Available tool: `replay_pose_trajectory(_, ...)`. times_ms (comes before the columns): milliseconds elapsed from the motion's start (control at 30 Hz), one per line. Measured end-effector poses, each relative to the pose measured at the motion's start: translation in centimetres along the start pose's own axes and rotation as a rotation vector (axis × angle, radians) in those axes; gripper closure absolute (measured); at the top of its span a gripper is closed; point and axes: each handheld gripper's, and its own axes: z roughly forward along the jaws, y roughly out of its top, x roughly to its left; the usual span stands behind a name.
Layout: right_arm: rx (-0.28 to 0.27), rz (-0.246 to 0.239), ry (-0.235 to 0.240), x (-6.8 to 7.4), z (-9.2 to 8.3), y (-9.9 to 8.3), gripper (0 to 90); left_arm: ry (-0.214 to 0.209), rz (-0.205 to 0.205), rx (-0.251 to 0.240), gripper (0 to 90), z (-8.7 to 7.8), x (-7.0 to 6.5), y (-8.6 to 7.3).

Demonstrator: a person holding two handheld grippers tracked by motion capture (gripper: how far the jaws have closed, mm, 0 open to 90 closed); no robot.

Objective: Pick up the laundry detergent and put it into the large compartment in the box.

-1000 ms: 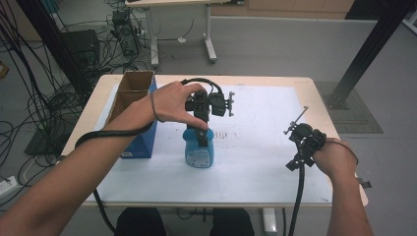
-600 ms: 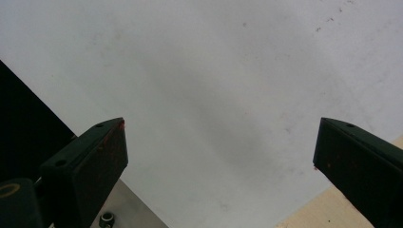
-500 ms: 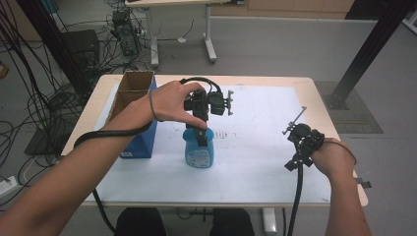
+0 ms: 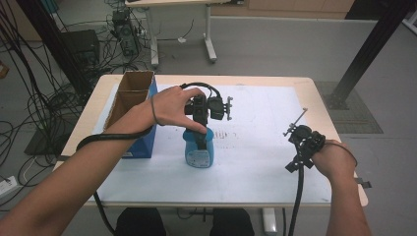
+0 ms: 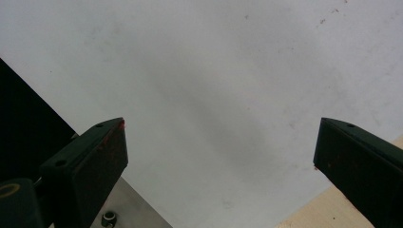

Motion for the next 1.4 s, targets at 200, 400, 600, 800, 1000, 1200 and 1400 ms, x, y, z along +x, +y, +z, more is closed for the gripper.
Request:
replay_pose_trajectory(200, 0.004, 0.002, 0.002, -0.1, 0.2, -0.1, 4.0, 0.007, 0.004, 0.01, 5.4, 0.4, -0.1, 0.2)
replay_pose_trajectory(400, 0.002, 0.003, 0.003, -0.1, 0.2, -0.1, 4.0, 0.006, 0.004, 0.016, 6.1, 0.9, 0.0, 0.3)
replay_pose_trajectory(600, 0.0, 0.001, 0.002, -0.1, 0.1, -0.2, 4.1, 0.001, -0.002, 0.023, 7.2, 1.3, 0.2, 0.2)
replay_pose_trajectory(800, 0.003, 0.005, -0.001, 0.0, 0.2, -0.3, 3.9, -0.002, -0.005, 0.027, 10.4, 1.4, 0.4, 0.2)
replay_pose_trajectory(1000, 0.007, 0.007, 0.002, -0.1, 0.2, -0.4, 3.9, -0.005, -0.003, 0.031, 19.1, 1.4, 0.4, 0.2)
replay_pose_trajectory(1200, 0.005, 0.009, -0.002, -0.1, 0.0, -0.6, 4.0, 0.001, 0.002, 0.029, 30.7, 1.4, 0.3, 0.1)
replay_pose_trajectory(1400, 0.007, 0.008, -0.01, 0.0, -0.2, -0.7, 4.1, 0.012, 0.006, 0.036, 35.6, 1.3, 0.3, 0.3)
